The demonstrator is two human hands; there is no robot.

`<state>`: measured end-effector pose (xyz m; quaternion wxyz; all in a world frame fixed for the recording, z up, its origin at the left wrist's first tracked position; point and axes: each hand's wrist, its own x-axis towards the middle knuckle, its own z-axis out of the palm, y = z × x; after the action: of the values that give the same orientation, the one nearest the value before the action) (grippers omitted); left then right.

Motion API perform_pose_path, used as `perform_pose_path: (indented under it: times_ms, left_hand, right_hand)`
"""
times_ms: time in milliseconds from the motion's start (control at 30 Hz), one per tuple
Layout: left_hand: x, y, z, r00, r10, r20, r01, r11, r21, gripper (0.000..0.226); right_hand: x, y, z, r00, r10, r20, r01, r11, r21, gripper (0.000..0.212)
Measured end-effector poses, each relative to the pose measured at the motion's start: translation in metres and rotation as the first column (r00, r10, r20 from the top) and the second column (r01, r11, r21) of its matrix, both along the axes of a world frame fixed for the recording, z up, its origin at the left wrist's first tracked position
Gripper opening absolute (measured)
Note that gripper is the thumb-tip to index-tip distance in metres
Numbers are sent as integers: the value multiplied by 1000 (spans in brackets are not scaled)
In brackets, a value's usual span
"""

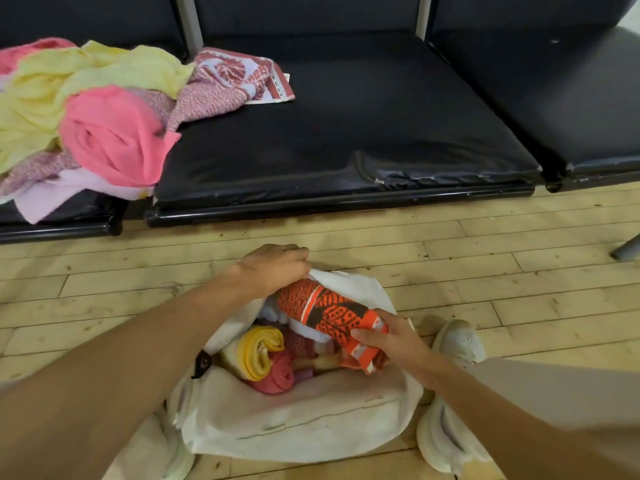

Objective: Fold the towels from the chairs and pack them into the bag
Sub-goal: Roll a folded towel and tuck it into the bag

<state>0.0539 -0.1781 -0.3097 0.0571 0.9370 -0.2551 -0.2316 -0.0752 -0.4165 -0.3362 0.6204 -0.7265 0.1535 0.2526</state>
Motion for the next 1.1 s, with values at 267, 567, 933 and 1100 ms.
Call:
perform_pose_path:
  times_ms: [267, 567, 933, 1100]
  left_hand:
    - [-8, -6, 2, 932, -82, 352, 138, 981, -136, 24]
    - [-21, -22, 11, 885, -105, 454, 179, 976, -123, 28]
    - [-26, -28, 29, 994, -28, 108, 28, 1000, 0, 34]
    - [-33, -15, 85, 989, -151, -2, 151, 988, -31, 49]
  right_hand:
    - [20, 46, -17, 970, 93, 224, 24, 883, -470, 39]
    - [48, 43, -42, 945, -86, 316, 260, 784, -564, 41]
    - [28, 45, -33, 918, 340, 204, 3, 509, -861, 66]
    - [18, 32, 38, 805, 583, 116, -159, 398, -903, 51]
